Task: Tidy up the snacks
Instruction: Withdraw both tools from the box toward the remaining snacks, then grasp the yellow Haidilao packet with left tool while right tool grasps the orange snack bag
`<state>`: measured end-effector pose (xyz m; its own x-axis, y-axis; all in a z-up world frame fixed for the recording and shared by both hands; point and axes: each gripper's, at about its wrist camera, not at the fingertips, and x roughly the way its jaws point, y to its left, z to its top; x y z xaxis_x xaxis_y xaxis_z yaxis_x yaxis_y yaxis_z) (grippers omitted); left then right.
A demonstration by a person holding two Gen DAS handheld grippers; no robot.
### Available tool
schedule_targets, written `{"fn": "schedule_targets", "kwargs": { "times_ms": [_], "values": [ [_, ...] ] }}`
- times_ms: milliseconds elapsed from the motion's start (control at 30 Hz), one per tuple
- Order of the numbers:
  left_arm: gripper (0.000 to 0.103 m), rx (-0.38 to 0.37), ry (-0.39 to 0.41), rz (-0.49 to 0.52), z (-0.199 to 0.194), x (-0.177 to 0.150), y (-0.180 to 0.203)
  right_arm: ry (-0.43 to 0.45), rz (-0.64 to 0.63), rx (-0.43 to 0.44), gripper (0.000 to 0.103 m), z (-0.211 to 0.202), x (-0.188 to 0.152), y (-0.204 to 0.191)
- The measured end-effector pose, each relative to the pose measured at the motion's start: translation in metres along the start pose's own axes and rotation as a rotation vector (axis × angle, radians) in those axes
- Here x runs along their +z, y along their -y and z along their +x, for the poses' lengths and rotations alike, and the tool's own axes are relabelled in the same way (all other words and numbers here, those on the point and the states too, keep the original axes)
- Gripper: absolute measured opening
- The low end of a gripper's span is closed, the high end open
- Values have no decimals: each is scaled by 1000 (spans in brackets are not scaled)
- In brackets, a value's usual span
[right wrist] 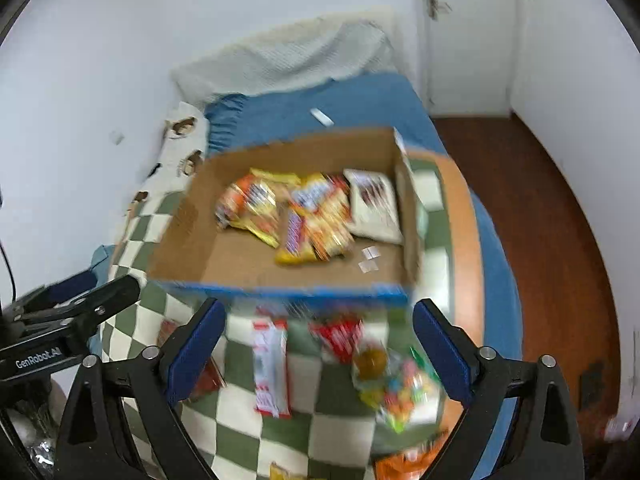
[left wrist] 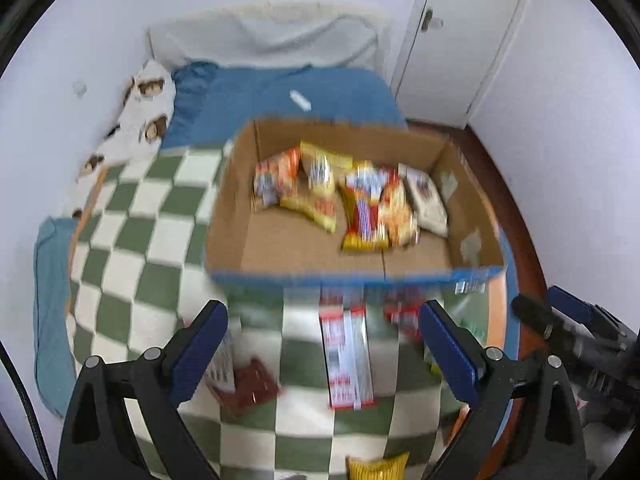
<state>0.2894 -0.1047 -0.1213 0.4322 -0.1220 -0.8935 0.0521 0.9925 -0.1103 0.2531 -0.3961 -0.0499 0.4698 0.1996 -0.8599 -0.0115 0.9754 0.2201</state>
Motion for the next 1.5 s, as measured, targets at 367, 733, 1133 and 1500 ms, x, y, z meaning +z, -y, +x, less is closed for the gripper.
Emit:
{"fn": "schedule_targets", "kwargs": {
  "times_ms": [367,733,1133,1500],
  "values": [
    [98,-86,-347,653,72,-178,80,-289,503,5,73,41,-149,131],
    [70,-88,-472,1148,127,-292,153,-322,800,50,82,72,-228,177],
    [57,43,-491,452,166,-209,59,-311,617,-7,63,109,-219,138],
    [57,-16,-531,84,173,-193,8,-409,125,-120,63,139,-194,40]
  ]
}}
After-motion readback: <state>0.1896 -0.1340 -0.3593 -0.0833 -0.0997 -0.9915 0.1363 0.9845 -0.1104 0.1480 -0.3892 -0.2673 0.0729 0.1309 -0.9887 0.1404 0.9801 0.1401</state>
